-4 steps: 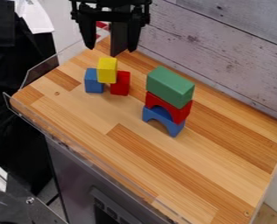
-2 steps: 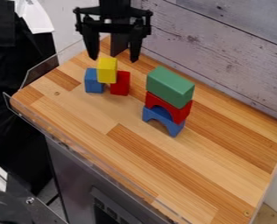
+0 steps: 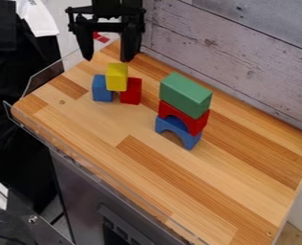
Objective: Picked the yellow cube placed it on top of green rectangular shape
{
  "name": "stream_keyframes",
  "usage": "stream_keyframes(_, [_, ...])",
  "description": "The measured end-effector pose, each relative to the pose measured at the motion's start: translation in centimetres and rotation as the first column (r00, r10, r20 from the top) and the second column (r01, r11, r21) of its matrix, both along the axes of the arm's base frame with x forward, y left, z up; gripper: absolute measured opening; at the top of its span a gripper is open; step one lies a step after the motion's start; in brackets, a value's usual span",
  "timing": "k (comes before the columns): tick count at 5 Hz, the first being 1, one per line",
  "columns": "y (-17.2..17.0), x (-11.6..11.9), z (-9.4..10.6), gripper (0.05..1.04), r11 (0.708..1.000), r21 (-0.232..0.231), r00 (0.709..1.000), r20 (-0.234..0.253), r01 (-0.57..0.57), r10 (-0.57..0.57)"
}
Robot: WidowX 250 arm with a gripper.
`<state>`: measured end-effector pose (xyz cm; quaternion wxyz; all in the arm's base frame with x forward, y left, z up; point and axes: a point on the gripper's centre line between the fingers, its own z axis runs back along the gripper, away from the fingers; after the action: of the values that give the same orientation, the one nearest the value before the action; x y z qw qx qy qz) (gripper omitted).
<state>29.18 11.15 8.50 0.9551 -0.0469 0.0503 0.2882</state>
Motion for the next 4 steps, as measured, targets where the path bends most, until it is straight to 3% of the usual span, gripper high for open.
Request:
stream_keyframes(2, [-0.5,0.0,-0.5,0.999,0.999,0.012,0.998,-0.035,0.047,-0.046])
stream_keyframes(4, [-0.6,0.4,-0.9,0.999,0.999,0.015,0.999,-0.018,0.044,-0.044])
